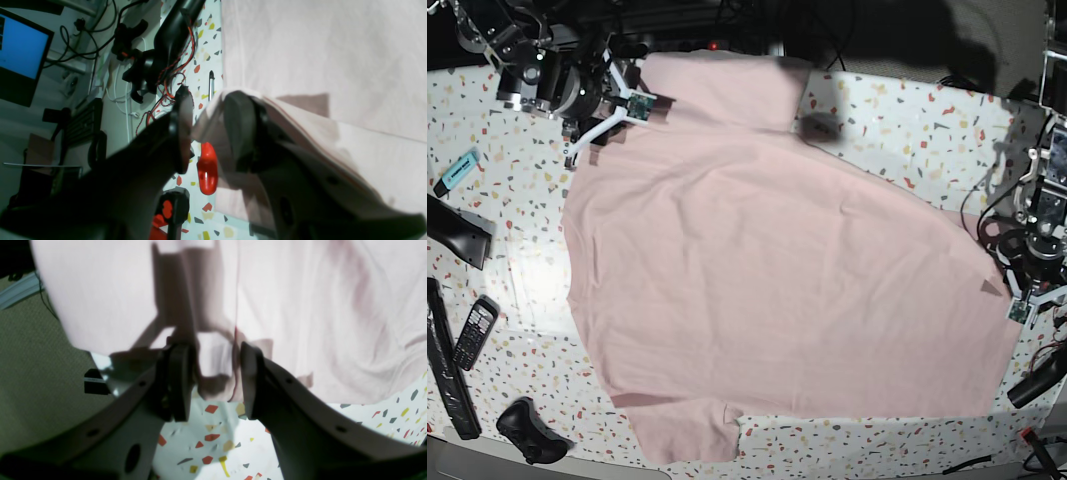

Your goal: Fold the T-shirt properly

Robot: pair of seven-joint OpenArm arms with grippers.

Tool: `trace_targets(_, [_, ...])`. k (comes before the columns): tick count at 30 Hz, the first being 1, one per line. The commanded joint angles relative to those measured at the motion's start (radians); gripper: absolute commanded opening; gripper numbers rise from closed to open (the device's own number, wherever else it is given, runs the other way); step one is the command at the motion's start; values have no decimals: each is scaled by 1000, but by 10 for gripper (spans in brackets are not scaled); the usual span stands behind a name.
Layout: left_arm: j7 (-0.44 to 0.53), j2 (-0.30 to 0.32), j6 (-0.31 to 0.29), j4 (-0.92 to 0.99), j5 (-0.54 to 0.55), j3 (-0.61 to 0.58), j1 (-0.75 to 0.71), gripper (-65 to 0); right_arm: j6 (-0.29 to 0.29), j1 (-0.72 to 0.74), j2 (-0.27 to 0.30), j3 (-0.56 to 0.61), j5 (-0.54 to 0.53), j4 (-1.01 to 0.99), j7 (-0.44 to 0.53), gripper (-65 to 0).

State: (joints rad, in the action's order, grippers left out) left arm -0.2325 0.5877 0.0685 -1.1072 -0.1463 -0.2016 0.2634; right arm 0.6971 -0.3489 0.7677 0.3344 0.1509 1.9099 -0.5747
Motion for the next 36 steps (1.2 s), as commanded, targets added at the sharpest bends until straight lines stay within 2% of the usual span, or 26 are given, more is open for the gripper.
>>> trace_targets(1, [24, 20, 18, -12, -11, 12, 22, -460, 1, 5, 10, -6, -4, 7, 9, -444])
trace_targets(3, [24, 20, 18, -12, -11, 12, 22, -460, 1, 5, 11, -6, -4, 7, 2, -522])
trace_targets(5, [24, 20, 18, -12, -11, 12, 22, -460, 1, 5, 11, -6, -3, 7, -9, -637])
trace_targets(6, [24, 20, 18, -12, -10, 12, 22, -460, 1, 5, 11, -7, -2, 8, -9, -650])
trace_targets(9, [23, 20, 18, -12, -10, 12, 21, -460, 1, 6, 13, -7, 37, 28, -5, -650])
trace_targets(15, [14, 31, 18, -12, -10, 12, 21, -460, 0, 70, 13, -34, 28, 60, -5, -650])
trace_targets(18, [7, 30, 18, -12, -10, 12, 21, -460, -53, 109, -8, -53, 7, 60, 23, -650])
trace_targets(24, [-12, 31, 18, -12, -10, 12, 21, -460, -124, 246, -76, -54, -35, -11, 29, -650])
trace_targets(28, [-20, 31, 20, -12, -10, 12, 22, -460, -130, 352, -125, -54, -57, -134, 28, -650])
trace_targets(32, [-32, 31, 80, -12, -10, 12, 22, -460, -162, 458, -164, -54, -58, -257, 29, -650])
trace_targets(36, [-38, 30, 85, -12, -10, 12, 21, -460, -163, 521, -187, -54, -58, -331, 27, -650])
